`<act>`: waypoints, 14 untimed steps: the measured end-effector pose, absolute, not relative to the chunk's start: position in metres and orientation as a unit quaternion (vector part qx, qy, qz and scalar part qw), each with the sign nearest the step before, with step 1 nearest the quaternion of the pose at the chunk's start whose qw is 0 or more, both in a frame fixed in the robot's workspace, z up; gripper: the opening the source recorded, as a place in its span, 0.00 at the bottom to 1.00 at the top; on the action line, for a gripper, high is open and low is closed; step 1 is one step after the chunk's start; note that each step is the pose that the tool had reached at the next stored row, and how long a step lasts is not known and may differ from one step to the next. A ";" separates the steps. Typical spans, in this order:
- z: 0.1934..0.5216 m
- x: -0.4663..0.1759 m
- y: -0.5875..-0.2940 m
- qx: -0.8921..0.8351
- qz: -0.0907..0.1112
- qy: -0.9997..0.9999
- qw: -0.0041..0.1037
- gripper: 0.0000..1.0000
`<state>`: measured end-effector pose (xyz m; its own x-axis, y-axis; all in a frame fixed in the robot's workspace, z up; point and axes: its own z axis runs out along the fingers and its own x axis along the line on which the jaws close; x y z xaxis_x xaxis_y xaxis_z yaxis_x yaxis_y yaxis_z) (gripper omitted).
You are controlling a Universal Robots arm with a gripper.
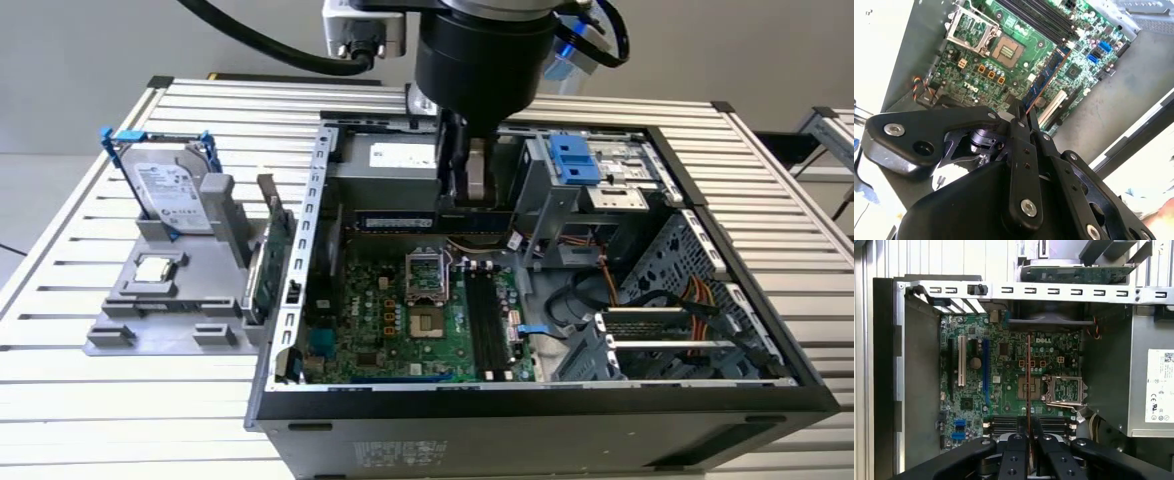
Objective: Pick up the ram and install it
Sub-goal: 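Pick up the ram and move it above insertion slot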
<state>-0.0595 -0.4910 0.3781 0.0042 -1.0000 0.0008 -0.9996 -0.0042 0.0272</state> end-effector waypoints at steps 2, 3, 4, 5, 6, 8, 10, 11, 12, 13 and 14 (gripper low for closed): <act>0.378 -0.056 -0.491 0.709 -0.009 -0.706 0.010 0.00; 0.378 -0.055 -0.491 0.709 -0.009 -0.706 0.010 0.00; 0.378 -0.053 -0.491 0.709 -0.009 -0.706 0.010 0.00; 0.378 -0.052 -0.491 0.709 -0.009 -0.706 0.010 0.00; 0.378 -0.051 -0.491 0.709 -0.009 -0.706 0.010 0.00; 0.378 -0.048 -0.491 0.709 -0.009 -0.706 0.010 0.00; 0.378 -0.045 -0.491 0.709 -0.009 -0.706 0.010 0.00; 0.378 -0.044 -0.491 0.708 -0.009 -0.706 0.010 0.00; 0.378 -0.042 -0.491 0.709 -0.009 -0.706 0.010 0.00; 0.378 -0.041 -0.491 0.709 -0.009 -0.706 0.010 0.00; 0.378 -0.039 -0.491 0.709 -0.009 -0.706 0.010 0.00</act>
